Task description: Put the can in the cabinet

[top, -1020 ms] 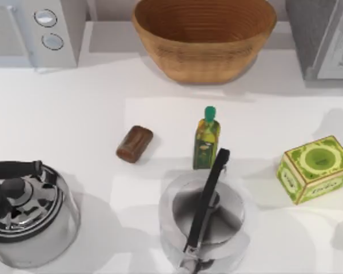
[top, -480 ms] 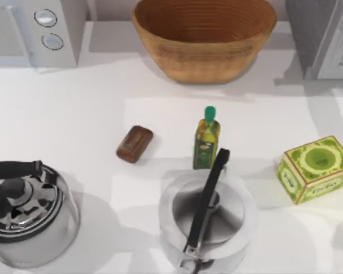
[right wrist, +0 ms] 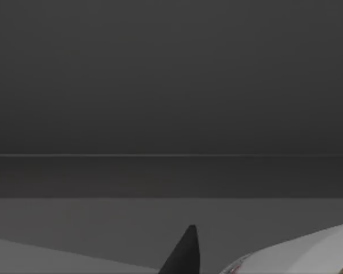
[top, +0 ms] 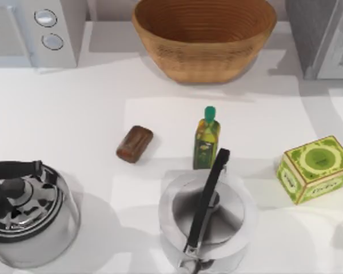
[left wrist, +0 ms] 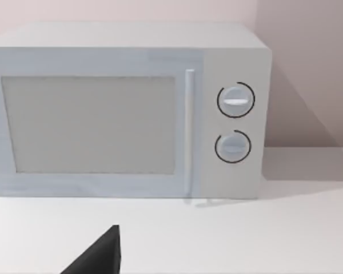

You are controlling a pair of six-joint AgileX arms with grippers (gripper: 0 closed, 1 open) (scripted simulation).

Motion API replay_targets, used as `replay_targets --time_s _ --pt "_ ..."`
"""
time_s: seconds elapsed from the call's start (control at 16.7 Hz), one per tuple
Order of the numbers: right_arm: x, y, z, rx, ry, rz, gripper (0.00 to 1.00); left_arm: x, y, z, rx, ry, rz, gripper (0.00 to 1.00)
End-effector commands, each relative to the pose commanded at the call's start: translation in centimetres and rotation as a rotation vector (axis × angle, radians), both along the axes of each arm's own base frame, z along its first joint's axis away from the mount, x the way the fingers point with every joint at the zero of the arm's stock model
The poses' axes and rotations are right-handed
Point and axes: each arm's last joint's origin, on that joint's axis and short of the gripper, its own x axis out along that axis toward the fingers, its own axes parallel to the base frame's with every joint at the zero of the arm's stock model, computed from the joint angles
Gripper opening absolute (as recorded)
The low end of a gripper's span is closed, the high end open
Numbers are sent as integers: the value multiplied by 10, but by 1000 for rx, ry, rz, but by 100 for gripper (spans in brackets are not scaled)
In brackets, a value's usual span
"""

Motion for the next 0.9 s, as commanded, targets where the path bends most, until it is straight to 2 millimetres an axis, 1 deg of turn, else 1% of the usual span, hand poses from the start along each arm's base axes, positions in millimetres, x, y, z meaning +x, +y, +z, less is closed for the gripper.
replay_targets --time_s 0.18,0.3,0.48,0.6,0.78,0.9 --pt "3 -1 0 0 8 -3 0 0 0 0 0 0 0 100" --pt "15 0 1 -4 31 -3 0 0 0 0 0 0 0 100" --pt "49 3 6 -9 62 -3 0 0 0 0 0 0 0 100" --pt "71 4 16 -6 46 -2 0 0 0 0 0 0 0 100" --pt "96 4 35 4 -19 -1 0 0 0 0 0 0 0 100" --pt "113 4 37 6 -37 0 0 0 0 0 0 0 0 100"
